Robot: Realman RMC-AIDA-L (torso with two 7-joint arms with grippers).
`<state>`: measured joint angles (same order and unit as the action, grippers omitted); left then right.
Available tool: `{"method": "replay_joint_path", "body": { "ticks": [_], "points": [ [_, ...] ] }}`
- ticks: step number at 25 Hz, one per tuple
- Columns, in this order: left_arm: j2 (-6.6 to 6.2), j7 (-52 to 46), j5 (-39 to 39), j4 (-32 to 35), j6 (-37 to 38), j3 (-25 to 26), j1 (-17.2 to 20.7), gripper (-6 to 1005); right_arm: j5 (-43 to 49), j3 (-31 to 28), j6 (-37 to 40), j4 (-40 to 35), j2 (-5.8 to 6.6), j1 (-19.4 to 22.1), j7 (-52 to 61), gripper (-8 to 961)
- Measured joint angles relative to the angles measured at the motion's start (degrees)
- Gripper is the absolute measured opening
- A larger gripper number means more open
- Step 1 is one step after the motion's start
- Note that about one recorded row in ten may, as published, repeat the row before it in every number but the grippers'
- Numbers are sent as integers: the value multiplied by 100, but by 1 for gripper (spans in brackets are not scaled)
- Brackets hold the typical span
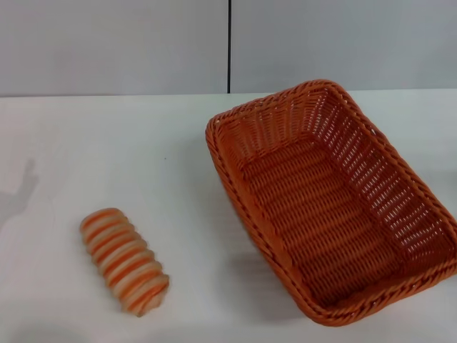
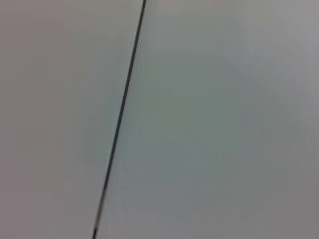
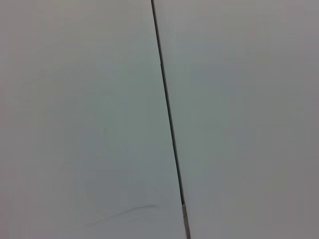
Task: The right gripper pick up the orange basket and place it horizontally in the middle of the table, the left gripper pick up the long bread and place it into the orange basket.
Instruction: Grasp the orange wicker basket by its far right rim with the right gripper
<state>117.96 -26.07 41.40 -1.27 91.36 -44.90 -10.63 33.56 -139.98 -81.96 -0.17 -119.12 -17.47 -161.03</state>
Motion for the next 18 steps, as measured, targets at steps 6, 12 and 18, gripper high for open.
{"method": "replay_joint_path", "body": {
  "ticks": [6,12,18],
  "points": [
    [-75,-1229,0,1116,-362,-475,358,800,-5,-101,-22,4,6,4,2,514],
    [-121,-1640,0,1506,-521,-660,460,798,-7,-104,-119,17,5,50,31,510],
    [-48,-1590,-1,1653,-912,-655,371,796,304,129,-176,685,35,460,444,507]
  ]
}}
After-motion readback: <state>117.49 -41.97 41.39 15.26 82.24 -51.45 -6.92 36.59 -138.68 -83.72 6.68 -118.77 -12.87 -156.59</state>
